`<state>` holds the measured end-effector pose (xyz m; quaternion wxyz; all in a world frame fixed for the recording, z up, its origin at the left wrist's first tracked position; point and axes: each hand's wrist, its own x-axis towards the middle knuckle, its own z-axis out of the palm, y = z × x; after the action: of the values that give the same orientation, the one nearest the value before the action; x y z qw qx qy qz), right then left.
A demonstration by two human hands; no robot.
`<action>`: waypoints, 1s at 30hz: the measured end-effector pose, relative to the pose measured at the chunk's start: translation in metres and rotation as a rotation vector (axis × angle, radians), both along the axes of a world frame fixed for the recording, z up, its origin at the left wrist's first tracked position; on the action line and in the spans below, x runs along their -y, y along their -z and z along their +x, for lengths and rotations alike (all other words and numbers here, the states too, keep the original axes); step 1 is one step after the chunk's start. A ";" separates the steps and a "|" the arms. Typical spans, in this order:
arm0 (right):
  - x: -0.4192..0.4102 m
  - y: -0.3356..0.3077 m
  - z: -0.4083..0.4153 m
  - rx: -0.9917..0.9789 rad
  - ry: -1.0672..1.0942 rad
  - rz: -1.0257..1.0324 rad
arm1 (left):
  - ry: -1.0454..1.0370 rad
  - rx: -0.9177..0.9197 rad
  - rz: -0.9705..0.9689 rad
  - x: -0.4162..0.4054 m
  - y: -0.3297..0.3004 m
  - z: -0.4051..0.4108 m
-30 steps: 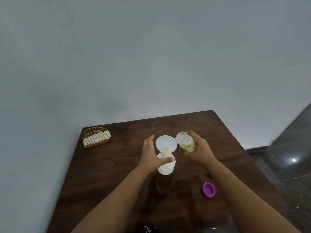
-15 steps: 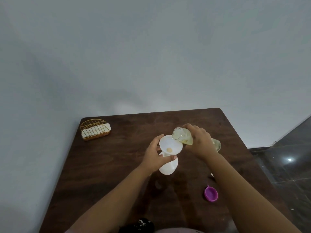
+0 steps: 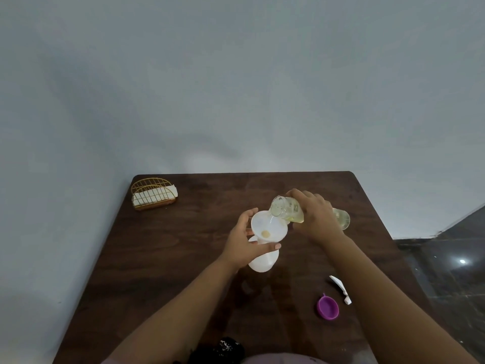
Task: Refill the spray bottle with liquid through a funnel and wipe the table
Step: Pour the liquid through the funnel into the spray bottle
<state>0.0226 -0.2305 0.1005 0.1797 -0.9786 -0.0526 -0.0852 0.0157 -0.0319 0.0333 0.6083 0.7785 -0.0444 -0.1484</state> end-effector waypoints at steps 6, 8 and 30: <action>0.002 -0.003 -0.001 -0.012 -0.030 -0.034 | -0.023 0.016 -0.015 0.001 -0.002 -0.004; 0.003 -0.004 -0.002 -0.014 -0.041 -0.038 | -0.026 0.020 -0.025 0.001 -0.002 -0.004; 0.005 -0.005 -0.003 -0.036 -0.107 -0.106 | -0.054 0.062 -0.055 0.005 0.003 -0.007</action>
<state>0.0198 -0.2359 0.1052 0.1329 -0.9839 -0.1059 -0.0552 0.0089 -0.0371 0.0307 0.6316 0.7666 -0.0466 -0.1063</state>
